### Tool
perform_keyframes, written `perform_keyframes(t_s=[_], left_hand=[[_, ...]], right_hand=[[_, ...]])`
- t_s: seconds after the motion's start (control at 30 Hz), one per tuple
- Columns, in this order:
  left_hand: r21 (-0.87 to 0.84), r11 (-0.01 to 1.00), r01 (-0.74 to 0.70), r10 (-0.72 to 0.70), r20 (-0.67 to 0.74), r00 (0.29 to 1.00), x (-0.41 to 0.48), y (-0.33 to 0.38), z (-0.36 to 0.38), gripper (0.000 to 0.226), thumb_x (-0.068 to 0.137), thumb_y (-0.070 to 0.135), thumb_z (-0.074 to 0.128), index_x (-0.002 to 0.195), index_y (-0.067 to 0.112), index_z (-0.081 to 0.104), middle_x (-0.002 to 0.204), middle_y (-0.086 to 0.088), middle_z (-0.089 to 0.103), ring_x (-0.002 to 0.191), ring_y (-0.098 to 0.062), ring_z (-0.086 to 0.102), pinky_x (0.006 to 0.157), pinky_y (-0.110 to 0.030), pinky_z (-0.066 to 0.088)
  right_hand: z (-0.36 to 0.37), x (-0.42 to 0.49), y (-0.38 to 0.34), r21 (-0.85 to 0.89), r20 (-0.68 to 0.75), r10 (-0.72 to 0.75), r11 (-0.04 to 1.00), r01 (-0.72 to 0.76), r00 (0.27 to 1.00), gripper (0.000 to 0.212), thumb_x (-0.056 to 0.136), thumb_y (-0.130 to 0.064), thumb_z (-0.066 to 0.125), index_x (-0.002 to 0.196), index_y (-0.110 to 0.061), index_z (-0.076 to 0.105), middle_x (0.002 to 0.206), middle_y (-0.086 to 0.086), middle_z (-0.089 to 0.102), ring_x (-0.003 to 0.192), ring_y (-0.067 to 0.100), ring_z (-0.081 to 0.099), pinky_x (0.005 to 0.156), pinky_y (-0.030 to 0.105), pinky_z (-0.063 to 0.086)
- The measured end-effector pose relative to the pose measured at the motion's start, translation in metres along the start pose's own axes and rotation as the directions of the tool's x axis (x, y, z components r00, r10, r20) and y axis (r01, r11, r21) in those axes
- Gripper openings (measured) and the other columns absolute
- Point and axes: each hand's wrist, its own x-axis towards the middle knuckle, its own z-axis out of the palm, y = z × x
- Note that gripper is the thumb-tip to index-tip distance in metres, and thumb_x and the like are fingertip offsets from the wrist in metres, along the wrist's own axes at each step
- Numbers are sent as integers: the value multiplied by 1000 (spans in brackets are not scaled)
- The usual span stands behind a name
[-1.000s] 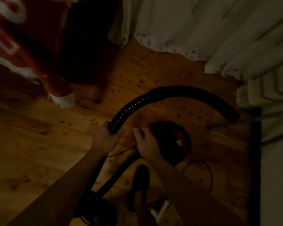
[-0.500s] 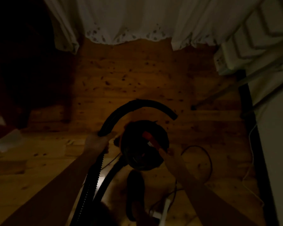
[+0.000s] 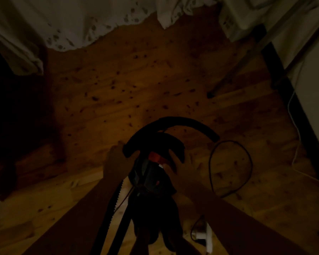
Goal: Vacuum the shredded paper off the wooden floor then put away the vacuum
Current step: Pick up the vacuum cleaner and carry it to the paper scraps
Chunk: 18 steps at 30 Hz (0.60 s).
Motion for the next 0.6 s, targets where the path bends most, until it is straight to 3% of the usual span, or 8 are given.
perform_keyframes(t_s=[0.07, 0.17, 0.23, 0.33, 0.43, 0.47, 0.6], left_hand=[[70, 998, -3, 0, 44, 999, 13, -6, 10, 41, 86, 43, 67, 107, 9, 58, 101, -3, 58, 90, -22, 59, 75, -35, 50], [129, 992, 4, -17, 98, 995, 30, -3, 21, 47, 85, 44, 68, 116, 11, 55, 117, -6, 50, 103, -27, 55, 89, -43, 49], [148, 989, -14, -3, 118, 993, 45, -2, 29, 49, 84, 45, 69, 114, 9, 55, 114, -6, 50, 102, -29, 55, 90, -45, 50], [140, 989, -40, 18, 158, 987, 63, -5, 34, 56, 78, 48, 74, 106, 4, 54, 88, 4, 45, 89, -24, 54, 82, -42, 50], [35, 999, 12, -22, 312, 950, 80, -13, 29, 94, 48, 67, 82, 116, 12, 49, 110, 3, 53, 107, -24, 56, 93, -45, 47], [2, 1000, 4, -5, 388, 922, 86, -15, 27, 110, 38, 75, 80, 125, 15, 48, 120, 6, 53, 113, -21, 55, 98, -45, 45], [-67, 997, -31, 63, 553, 831, 107, -28, 25, 126, 35, 76, 82, 142, 25, 41, 143, 6, 47, 131, -17, 46, 111, -47, 36]], right_hand=[[-2, 8, 0, -1, -14, 10, 1000, -10, 1000, 69, 92, -69, 20, 153, -44, 0, 163, 7, -8, 149, 35, -4, 113, 64, -1], [3, 19, 11, 68, -39, 101, 993, -98, 994, 80, 86, -73, 19, 154, -40, -6, 163, 7, -7, 149, 36, -4, 114, 64, 4], [7, 20, 24, 141, -32, 172, 976, -166, 985, 91, 80, -79, 23, 153, -37, -11, 163, 6, -11, 149, 35, -9, 115, 63, 9], [17, 16, 37, 311, 17, 228, 924, -222, 973, 114, 62, -91, 25, 153, -33, -12, 162, 2, -20, 148, 28, -19, 117, 60, 4], [28, 18, 46, 484, 47, 193, 854, -191, 980, 133, 41, -105, 26, 151, -41, -11, 160, -6, -22, 148, 25, -19, 117, 58, 5], [32, 22, 52, 529, 55, 157, 833, -162, 986, 128, 42, -104, 33, 147, -46, -12, 160, -8, -23, 148, 25, -19, 117, 60, 7], [44, 39, 69, 655, 92, 47, 749, -96, 995, 114, 66, -83, 60, 149, -49, -10, 161, -12, -19, 150, 21, -10, 118, 57, 16]])
